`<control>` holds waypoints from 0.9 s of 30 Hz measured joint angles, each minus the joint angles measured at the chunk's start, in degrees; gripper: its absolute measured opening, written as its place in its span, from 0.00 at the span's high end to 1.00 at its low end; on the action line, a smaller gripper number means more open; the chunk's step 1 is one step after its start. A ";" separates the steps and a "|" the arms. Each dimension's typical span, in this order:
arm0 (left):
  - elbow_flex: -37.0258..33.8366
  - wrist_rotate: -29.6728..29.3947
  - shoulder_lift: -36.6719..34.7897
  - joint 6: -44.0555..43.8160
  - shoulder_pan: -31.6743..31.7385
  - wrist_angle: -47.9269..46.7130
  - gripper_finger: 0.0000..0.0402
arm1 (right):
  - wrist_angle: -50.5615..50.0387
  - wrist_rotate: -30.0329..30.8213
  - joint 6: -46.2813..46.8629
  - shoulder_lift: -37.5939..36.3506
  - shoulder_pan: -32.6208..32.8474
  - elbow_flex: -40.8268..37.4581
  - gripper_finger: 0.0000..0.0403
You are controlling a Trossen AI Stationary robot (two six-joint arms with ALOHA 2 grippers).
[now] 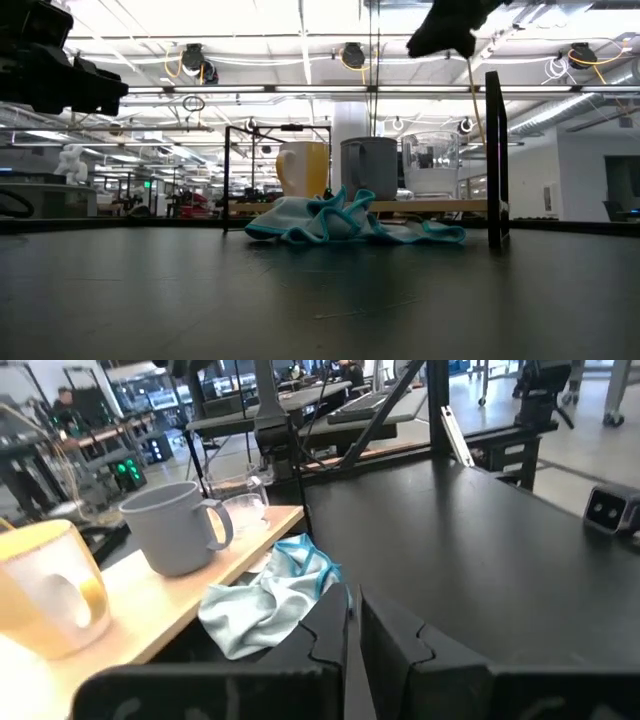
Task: Stack small to large cups/mugs on shelf
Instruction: Return to Home Position
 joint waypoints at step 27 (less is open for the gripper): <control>-0.11 -1.44 0.02 7.68 0.04 1.35 1.00 | 40.38 -8.25 -4.20 -21.41 6.12 -35.25 1.00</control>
